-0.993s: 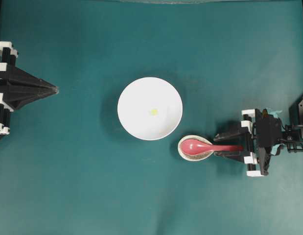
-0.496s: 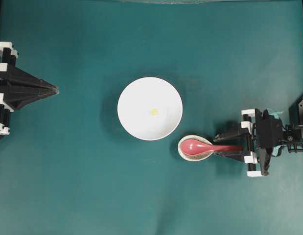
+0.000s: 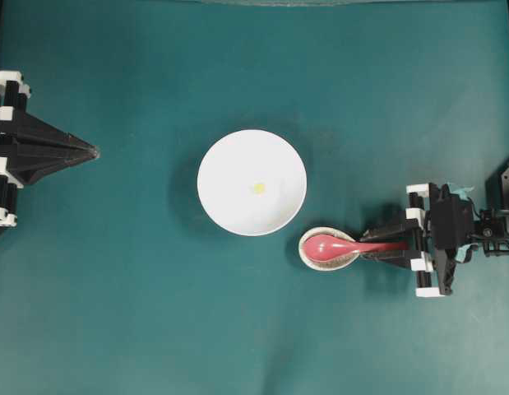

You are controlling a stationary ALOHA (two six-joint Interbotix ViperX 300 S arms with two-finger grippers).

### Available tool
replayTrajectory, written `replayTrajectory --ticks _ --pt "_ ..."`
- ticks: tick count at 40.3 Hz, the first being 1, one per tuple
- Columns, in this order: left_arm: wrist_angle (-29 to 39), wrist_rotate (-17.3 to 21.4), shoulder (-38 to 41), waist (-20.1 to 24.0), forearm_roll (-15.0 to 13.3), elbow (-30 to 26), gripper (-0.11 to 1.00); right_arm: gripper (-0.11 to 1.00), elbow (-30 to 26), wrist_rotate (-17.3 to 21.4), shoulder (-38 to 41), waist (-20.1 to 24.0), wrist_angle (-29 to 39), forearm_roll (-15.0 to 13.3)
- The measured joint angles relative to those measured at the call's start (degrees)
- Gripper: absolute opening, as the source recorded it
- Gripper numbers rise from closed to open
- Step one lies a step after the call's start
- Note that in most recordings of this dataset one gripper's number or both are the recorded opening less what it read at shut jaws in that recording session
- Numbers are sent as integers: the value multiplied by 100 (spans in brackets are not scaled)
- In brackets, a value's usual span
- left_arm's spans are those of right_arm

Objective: Scoop the yellow hexagonal prism block from the bowl with a spoon using the right arm.

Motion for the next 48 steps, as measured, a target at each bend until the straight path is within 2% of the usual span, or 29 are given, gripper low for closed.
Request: replayTrajectory --ticks 21,34,48 --pt "9 9 0 -9 0 0 1 39 0 -35 -149 0 88 -9" --pt "9 0 0 -9 0 0 1 40 26 -448 -483 0 343 0" --pt "9 9 0 0 0 9 1 40 26 -457 -519 -9 466 0"
